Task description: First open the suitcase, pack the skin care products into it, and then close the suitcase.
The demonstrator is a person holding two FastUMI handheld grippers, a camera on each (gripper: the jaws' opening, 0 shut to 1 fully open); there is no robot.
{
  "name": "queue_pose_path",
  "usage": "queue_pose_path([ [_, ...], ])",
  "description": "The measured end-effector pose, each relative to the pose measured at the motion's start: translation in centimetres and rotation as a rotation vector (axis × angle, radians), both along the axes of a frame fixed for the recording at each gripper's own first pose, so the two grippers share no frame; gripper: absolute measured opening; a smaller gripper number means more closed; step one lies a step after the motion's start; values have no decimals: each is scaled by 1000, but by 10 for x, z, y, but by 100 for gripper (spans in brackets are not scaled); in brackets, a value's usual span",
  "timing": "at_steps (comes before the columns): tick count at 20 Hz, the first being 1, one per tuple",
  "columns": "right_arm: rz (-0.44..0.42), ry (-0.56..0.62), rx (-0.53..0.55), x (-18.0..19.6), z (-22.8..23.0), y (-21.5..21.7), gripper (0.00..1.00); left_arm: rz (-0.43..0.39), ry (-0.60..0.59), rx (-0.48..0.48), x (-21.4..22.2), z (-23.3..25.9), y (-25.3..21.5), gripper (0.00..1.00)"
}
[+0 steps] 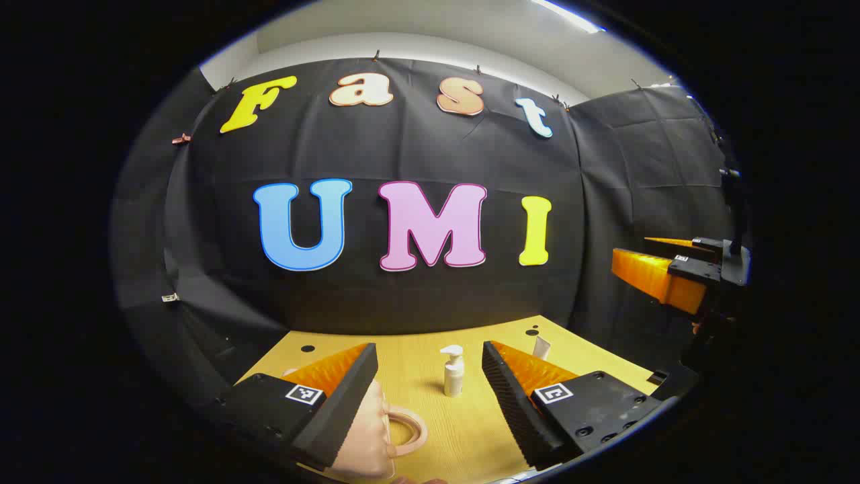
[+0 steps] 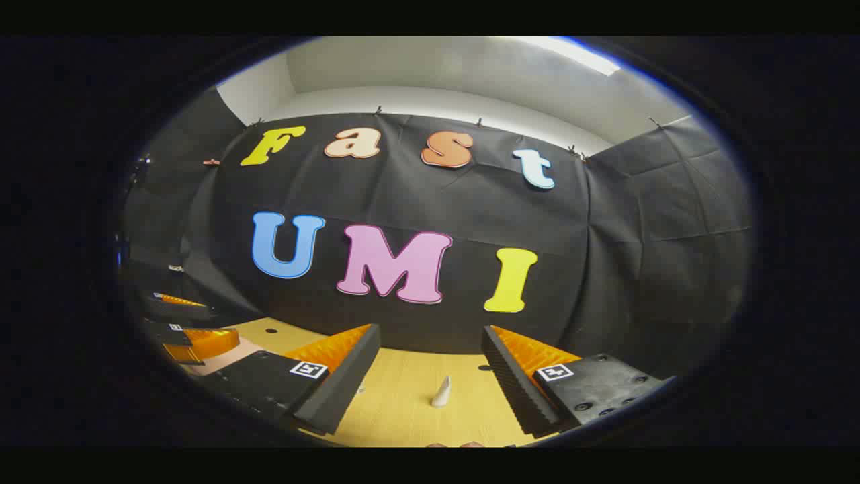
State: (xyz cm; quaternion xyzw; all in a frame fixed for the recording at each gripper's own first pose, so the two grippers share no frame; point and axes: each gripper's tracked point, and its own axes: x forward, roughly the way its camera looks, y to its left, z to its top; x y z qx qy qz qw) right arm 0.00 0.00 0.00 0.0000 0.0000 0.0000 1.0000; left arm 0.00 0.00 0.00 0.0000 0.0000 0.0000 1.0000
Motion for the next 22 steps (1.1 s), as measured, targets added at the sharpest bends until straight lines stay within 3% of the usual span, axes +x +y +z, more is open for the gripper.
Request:
queue_pose_path([
  [15,-16,1,-11,7,-4,-12,96,-18,12,-5,10,-4,-10,98],
  [22,-8,20,-5,9,-11,-13,96,-12,97,2,25,-67,-12,98],
])
